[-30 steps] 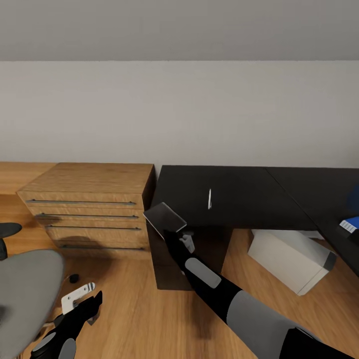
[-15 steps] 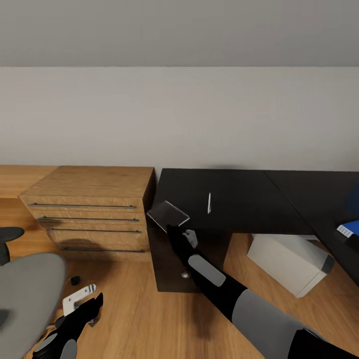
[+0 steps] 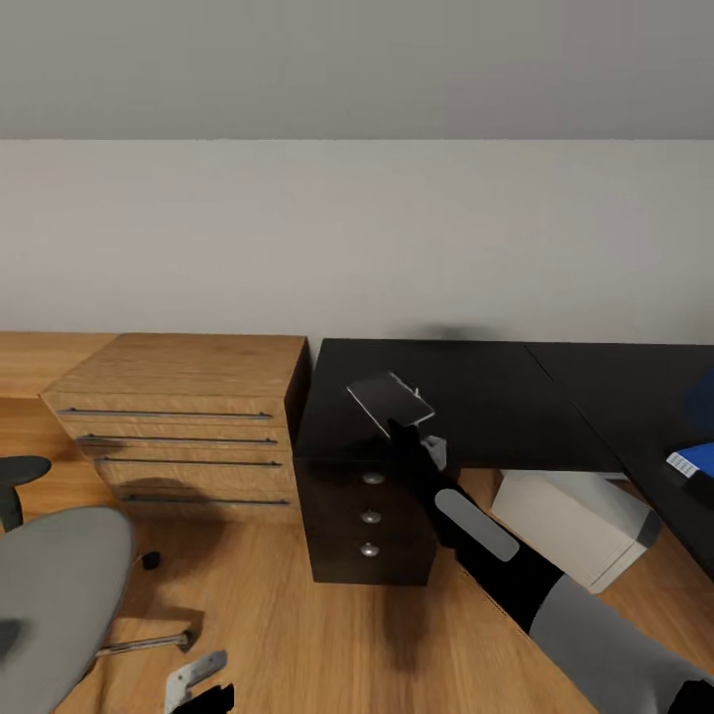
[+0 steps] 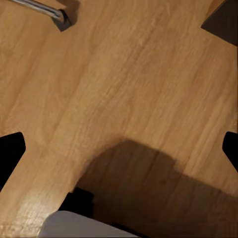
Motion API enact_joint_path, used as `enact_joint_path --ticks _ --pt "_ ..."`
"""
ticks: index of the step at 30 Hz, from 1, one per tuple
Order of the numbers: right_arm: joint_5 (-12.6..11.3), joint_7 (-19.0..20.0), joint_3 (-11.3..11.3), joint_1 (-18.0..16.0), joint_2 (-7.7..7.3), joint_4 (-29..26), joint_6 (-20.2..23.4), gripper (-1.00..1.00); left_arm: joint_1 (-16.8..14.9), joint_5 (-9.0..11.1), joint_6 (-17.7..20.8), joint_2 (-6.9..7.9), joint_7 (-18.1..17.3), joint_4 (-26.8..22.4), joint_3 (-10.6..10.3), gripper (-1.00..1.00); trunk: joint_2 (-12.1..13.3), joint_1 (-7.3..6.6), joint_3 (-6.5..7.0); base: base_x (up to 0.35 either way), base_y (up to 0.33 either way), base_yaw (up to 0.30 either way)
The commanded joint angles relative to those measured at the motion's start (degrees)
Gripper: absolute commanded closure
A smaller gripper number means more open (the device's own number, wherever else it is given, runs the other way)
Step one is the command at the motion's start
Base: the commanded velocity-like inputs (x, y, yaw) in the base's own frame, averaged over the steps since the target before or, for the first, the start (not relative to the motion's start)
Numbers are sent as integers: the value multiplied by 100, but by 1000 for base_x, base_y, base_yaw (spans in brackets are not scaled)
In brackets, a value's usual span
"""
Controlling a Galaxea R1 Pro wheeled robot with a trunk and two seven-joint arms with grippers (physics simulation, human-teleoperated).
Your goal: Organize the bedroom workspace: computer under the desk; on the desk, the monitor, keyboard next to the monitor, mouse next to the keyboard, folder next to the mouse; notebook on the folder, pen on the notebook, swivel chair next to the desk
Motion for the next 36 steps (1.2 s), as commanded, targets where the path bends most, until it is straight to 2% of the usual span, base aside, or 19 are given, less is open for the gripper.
enact_joint_path --ticks 1,3,4,5,7,9,13,21,32,36 --pt "-117 0 -19 -7 -67 -13 -47 100 -1 26 -202 -3 33 251 -34 -100 -3 0 -4 0 0 0" --pt "-246 -9 -165 -7 -231 -23 -46 100 -1 -70 -800 -2 32 532 -182 -100 -3 0 -7 0 0 -51" --pt "-334 -55 -355 -7 -354 -35 -46 100 -1 -116 -1148 -2 36 650 -296 -100 -3 0 -11 0 0 -135" --pt "-384 -103 -485 -7 -422 -39 -42 100 -1 -136 -1292 -2 37 700 -343 -100 -3 0 -16 0 0 -157" --pt "-438 -174 -685 -7 -572 -44 -30 100 -1 -161 -1447 -2 47 758 -402 -100 -3 0 -27 0 -30 -177" --pt "-461 -199 -794 -7 -675 -45 -24 100 -1 -172 -1503 -2 52 778 -424 -100 -3 0 -39 0 -130 -187" --pt "-474 -232 -1028 -7 -791 -44 -13 100 -1 -180 -1557 -2 63 795 -443 -100 -3 0 -62 0 -239 -193" --pt "-474 -252 -1169 -7 -910 -25 -11 100 -1 -191 -1585 5 66 816 -444 -100 -3 0 -111 0 -313 -197" --pt "-467 -253 -1276 -7 -924 -13 -10 100 -1 -191 -1596 7 68 815 -430 -100 -3 0 -179 0 -345 -194" --pt "-467 -270 -1281 -7 -924 -12 -17 100 -1 -191 -1727 7 67 816 -430 -100 -3 0 -203 0 -346 -141"
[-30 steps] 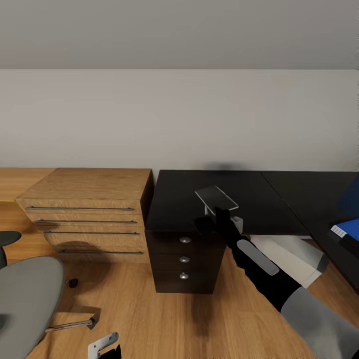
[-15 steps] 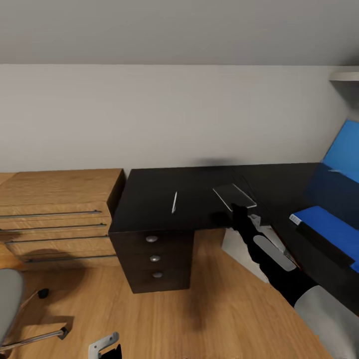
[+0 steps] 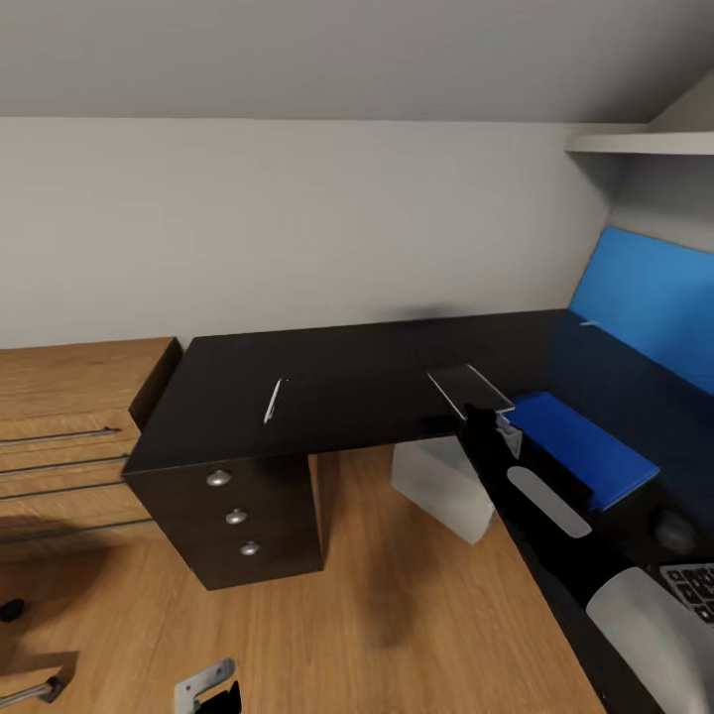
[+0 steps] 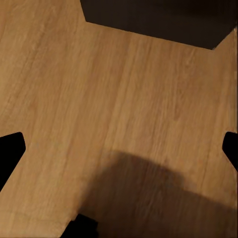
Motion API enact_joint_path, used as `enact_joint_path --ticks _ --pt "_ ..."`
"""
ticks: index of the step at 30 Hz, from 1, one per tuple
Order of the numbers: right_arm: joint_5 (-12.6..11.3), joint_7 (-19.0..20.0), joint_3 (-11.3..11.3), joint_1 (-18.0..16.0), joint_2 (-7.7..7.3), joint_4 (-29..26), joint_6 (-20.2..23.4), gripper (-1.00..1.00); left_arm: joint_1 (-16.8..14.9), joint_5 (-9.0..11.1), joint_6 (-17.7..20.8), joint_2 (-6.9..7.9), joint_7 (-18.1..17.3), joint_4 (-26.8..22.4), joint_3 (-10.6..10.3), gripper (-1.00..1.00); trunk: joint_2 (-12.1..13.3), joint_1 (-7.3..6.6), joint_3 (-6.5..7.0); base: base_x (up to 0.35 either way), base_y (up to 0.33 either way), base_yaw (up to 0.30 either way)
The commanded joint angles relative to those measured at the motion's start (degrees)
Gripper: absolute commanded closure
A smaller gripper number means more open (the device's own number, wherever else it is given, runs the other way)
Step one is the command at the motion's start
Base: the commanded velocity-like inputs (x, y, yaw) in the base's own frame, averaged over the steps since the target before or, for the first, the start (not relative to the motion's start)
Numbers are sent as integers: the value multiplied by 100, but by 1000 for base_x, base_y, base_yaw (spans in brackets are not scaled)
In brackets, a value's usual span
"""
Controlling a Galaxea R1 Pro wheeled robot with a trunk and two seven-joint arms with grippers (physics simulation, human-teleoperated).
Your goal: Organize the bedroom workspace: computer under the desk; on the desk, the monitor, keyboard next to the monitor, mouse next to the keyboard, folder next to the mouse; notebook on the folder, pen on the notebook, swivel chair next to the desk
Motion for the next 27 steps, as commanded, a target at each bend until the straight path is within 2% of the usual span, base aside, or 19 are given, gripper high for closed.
enact_joint_path --ticks 1,5,9,11,16,19,27 --pt "-15 -31 26 -8 -7 -9 -41 100 4 37 -64 -4 11 -20 9 -100 -3 1 -7 0 -346 -68" --pt "-21 -61 30 -8 -67 -9 -16 100 4 37 -256 -4 -1 -20 9 -100 -3 1 -13 0 -306 -31" --pt "-23 -63 33 -8 -83 -9 -11 100 4 37 -284 -4 -3 -20 4 -100 -3 1 -14 0 -251 -7" --pt "31 4 100 59 -17 -74 -6 100 4 3 -349 -14 19 -85 25 -100 -4 1 -14 0 0 0" --pt "159 -2 101 122 -13 -236 0 100 4 3 -356 -34 21 -131 26 -100 -4 1 -14 0 0 0" --pt "178 52 110 139 -35 -334 0 100 4 4 -357 62 16 -140 14 -100 -4 1 -14 0 0 0" --pt "179 71 121 174 -40 -451 0 100 4 7 -357 107 11 -150 8 -100 -4 1 -14 0 0 0"
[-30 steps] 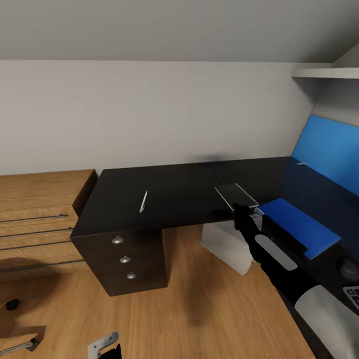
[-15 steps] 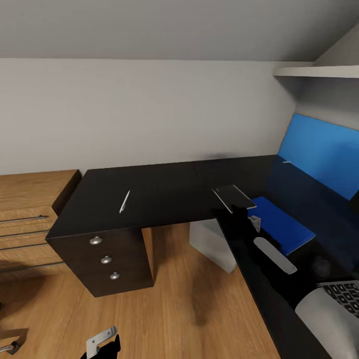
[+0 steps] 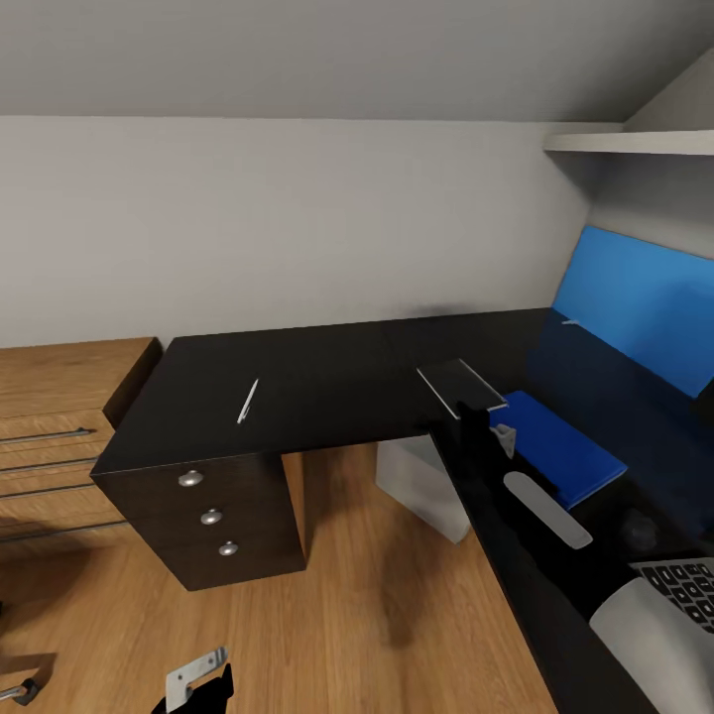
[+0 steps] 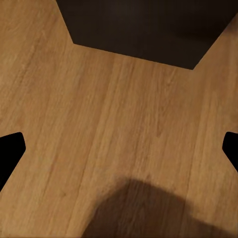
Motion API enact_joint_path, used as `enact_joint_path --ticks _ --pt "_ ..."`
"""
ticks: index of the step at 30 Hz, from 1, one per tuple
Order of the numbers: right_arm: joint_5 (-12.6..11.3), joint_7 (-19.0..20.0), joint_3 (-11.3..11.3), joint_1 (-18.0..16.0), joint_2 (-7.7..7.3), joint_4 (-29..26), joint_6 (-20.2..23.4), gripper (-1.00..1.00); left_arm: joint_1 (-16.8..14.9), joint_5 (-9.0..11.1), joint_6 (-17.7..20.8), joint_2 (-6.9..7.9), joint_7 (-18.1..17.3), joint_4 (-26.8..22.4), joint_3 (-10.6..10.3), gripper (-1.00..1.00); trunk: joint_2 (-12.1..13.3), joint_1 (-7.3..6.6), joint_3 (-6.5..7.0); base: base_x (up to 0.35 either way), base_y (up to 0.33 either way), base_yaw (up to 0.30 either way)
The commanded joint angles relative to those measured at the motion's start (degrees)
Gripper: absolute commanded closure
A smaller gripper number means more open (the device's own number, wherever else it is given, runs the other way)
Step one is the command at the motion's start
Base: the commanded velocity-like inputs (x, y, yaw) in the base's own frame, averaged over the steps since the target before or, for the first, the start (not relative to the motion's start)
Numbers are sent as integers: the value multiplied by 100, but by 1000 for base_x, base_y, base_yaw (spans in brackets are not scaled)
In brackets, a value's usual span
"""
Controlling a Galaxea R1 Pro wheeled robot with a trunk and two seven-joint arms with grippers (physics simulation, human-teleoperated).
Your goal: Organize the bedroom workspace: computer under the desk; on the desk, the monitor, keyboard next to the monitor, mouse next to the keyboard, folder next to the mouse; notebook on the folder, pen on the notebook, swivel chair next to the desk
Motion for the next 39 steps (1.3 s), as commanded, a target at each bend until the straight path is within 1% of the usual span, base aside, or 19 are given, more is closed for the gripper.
enact_joint_path --ticks 1,21,27,35,39 --pt "-32 -13 26 -6 -5 -12 -49 100 2 34 29 1 11 -16 6 -100 -3 0 -4 0 0 0" --pt "-57 -43 28 1 9 -62 -89 100 2 30 26 9 13 -26 7 -100 -3 0 -9 0 0 -5" --pt "-64 -57 26 2 8 -119 -90 100 2 32 25 9 10 -26 7 -100 -3 0 -40 0 63 -138" --pt "-73 -65 26 5 8 -154 -88 100 2 31 22 9 7 -26 7 -100 -3 0 -93 0 224 -176" --pt "-74 -65 26 4 1 -156 -85 100 2 30 22 9 12 -26 7 -100 -3 0 -120 0 49 -180"
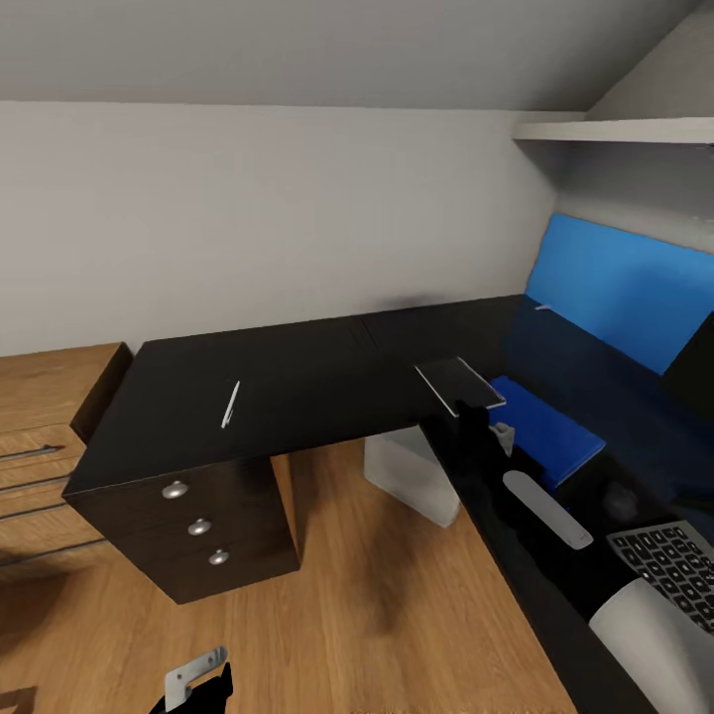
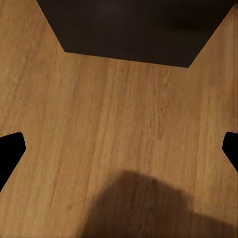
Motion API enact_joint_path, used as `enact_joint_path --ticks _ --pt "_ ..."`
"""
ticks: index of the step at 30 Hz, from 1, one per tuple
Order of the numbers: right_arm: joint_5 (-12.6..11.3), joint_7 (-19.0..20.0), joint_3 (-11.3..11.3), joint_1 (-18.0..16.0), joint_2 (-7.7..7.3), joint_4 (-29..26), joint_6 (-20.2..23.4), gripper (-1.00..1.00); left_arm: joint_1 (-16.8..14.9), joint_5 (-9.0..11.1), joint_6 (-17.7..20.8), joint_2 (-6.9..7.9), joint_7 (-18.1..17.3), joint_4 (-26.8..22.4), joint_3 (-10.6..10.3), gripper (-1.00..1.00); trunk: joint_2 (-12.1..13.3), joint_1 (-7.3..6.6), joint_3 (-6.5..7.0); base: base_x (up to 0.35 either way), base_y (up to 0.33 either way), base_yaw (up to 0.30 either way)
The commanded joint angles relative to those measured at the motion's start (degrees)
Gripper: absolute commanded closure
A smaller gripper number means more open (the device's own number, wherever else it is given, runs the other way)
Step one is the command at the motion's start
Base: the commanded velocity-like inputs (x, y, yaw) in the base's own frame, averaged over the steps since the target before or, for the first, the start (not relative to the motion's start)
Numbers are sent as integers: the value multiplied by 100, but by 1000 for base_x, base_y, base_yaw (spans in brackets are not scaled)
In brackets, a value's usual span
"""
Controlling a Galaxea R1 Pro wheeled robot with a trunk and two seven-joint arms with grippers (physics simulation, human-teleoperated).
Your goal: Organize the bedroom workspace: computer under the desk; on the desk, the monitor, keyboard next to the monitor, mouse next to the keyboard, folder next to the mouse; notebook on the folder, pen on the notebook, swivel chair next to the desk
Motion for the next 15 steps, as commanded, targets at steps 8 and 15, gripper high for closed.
enact_joint_path --ticks 8,15 --pt "-19 -26 11 65 -30 -200 -40 100 3 34 32 5 14 -17 14 -100 -3 0 -58 0 2 -181" --pt "-5 -306 -1 266 -73 -680 -40 100 3 34 31 5 15 -17 23 -100 -3 0 -106 0 0 -181"
